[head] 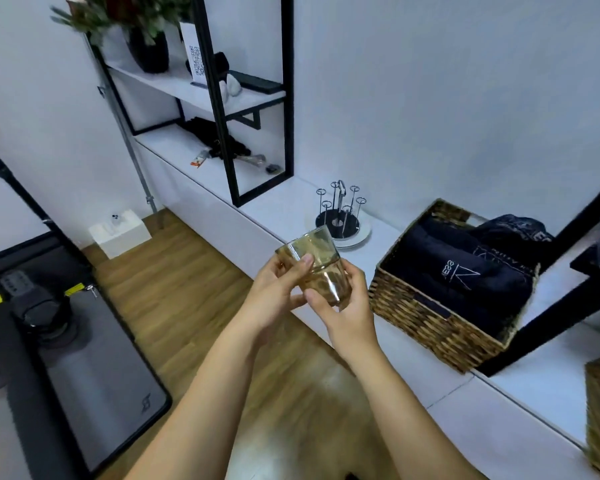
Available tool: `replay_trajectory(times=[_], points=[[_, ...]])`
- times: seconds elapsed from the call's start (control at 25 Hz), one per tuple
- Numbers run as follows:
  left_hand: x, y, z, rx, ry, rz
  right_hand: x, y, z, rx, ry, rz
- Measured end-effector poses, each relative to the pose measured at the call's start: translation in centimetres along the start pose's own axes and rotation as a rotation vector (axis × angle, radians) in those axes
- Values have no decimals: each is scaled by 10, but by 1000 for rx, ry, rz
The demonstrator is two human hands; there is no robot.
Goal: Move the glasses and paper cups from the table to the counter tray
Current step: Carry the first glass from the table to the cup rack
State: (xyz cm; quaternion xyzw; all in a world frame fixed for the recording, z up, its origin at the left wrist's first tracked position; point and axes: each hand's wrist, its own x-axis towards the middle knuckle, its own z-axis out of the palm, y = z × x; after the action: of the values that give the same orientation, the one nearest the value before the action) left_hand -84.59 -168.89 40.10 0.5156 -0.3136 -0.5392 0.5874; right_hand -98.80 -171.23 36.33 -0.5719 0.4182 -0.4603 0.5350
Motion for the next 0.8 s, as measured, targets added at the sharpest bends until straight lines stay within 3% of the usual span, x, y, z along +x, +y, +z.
replay_trajectory(times=[0.12, 0.24, 0.52, 0.6, 0.8], points=[[69, 5, 6, 122, 26, 42, 62, 11, 2, 22, 67, -10], [145, 5, 8, 418, 79, 176, 137, 30, -3, -33, 131, -43], [302, 11, 14, 1104, -54, 441, 303, 47, -21, -311, 58, -75], [343, 13, 17, 1173, -35, 508, 344, 48, -27, -417, 8, -96], [416, 10, 2, 1100, -59, 447, 403, 57, -23, -441, -30, -40]])
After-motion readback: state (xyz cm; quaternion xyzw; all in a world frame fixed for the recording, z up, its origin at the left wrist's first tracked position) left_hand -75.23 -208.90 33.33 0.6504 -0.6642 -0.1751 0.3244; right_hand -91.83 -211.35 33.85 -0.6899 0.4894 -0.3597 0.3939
